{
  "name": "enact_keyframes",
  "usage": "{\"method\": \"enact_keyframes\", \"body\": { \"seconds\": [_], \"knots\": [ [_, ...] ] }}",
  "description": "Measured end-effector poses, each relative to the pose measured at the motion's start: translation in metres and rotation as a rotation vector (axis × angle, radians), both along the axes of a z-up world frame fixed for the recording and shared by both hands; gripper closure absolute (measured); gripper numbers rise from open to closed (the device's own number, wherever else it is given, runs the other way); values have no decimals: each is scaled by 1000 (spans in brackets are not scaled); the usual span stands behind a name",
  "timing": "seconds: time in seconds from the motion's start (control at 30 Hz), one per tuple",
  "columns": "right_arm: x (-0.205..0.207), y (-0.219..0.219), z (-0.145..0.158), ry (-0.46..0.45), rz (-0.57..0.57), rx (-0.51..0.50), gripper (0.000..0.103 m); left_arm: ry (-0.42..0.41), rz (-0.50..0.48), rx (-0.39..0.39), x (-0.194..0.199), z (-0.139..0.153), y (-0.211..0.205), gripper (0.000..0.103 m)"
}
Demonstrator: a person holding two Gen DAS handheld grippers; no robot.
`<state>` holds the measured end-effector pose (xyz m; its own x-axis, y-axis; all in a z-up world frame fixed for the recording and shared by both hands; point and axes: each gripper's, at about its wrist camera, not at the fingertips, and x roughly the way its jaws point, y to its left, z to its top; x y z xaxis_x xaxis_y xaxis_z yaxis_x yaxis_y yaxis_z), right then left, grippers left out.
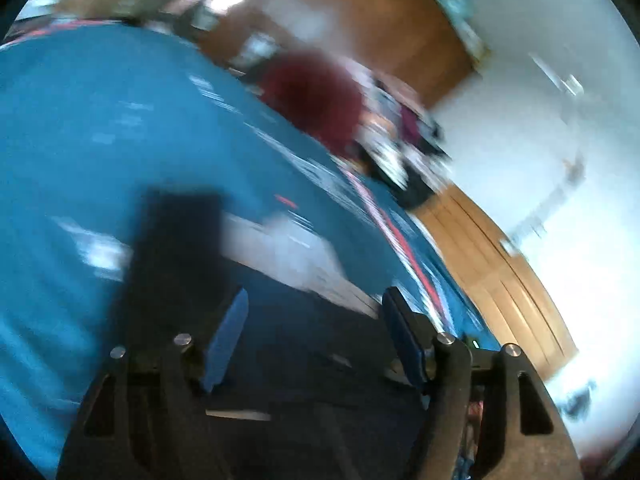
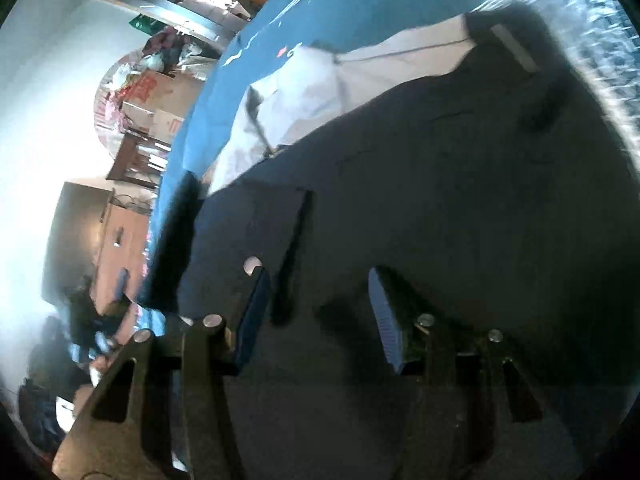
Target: Fold large clothes
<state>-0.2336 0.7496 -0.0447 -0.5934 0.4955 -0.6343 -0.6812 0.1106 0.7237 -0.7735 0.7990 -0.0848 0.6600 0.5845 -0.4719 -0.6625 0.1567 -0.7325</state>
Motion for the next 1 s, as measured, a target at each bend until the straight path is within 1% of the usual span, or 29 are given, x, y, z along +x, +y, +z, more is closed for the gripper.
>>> {"method": "enact_keyframes", "body": {
  "seconds": [0.07, 0.1, 0.17, 0.27, 0.37, 0.43, 0.47, 0.5, 0.53, 0.57, 0.6, 0.63, 0.67, 0.7, 0.73, 0.8, 0.87, 0.9, 1.0],
  "knots": [
    [-10, 9, -4, 40, 25, -19, 53, 20, 95, -24, -32, -16, 3, 33],
    [-18, 14, -8, 57, 41, -41, 53, 21, 121, -43, -40, -24, 3, 33],
    [-30, 19, -11, 28, 77, -69, 54, 19, 164, -86, -54, -45, 5, 33],
    [-46, 28, -13, -38, 112, -114, 60, 31, 159, -109, -49, -67, 8, 33],
    [-56, 35, -13, -64, 128, -122, 59, 34, 140, -129, -46, -78, 15, 33],
    [-63, 37, -12, -76, 137, -114, 59, 54, 127, -135, -37, -82, 12, 33],
    [-65, 37, -11, -76, 132, -103, 66, 57, 116, -130, -31, -81, 13, 33],
    [-65, 37, -12, -59, 132, -90, 74, 57, 110, -128, -31, -78, 13, 33],
    [-64, 36, -12, -41, 131, -81, 84, 60, 104, -127, -30, -77, 11, 32],
    [-62, 34, -9, -31, 122, -63, 86, 71, 100, -131, -32, -77, 10, 32],
    [-55, 27, 3, -35, 103, -25, 96, 78, 101, -135, -32, -76, 8, 32],
    [-46, 21, 17, -32, 81, 17, 101, 86, 102, -140, -36, -77, 7, 32],
    [-37, 16, 26, -19, 65, 46, 103, 105, 102, -150, -36, -76, 7, 32],
    [-23, 6, 43, -31, 36, 86, 103, 127, 102, -158, -38, -77, 6, 32],
    [-12, -1, 51, -46, 19, 106, 103, 147, 100, -165, -42, -76, 3, 32],
    [16, -20, 64, -88, -36, 130, 103, 197, 88, -167, -36, -77, 3, 32],
    [38, -30, 65, -113, -81, 127, 103, 236, 77, -166, -30, -78, 4, 32],
    [50, -34, 59, -106, -100, 111, 103, 259, 73, -166, -27, -78, 4, 31],
    [73, -39, 41, -169, -150, 70, 103, 331, 58, -172, -20, -80, 3, 31]
  ]
}}
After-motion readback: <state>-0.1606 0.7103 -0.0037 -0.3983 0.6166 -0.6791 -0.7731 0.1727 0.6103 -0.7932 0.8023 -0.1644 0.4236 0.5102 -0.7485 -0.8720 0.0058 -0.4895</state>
